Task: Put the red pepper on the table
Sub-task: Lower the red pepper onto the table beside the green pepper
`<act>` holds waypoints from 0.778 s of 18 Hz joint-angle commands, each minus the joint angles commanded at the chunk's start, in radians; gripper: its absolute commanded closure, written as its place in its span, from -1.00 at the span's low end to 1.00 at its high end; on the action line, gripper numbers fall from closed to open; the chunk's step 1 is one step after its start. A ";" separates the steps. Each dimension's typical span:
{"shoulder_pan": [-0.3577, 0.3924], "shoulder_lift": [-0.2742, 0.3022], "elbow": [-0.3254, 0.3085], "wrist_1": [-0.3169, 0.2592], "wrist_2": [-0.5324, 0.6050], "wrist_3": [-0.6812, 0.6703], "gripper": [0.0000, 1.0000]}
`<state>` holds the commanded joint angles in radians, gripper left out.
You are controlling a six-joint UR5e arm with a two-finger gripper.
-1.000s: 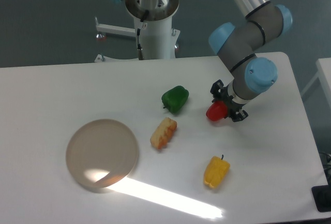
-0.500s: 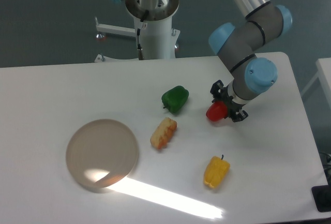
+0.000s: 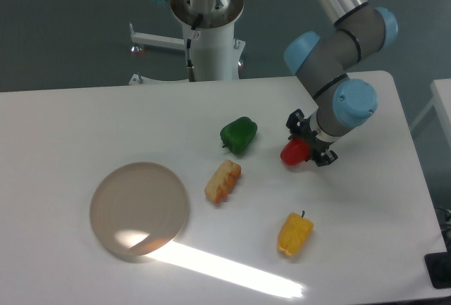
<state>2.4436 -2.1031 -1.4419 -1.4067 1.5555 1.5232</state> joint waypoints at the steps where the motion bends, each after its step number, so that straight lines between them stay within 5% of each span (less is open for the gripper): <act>1: 0.000 0.000 0.002 0.000 0.000 0.000 -0.40; 14: 0.003 0.003 0.011 0.000 -0.002 0.009 -0.82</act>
<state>2.4467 -2.1000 -1.4313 -1.4067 1.5539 1.5324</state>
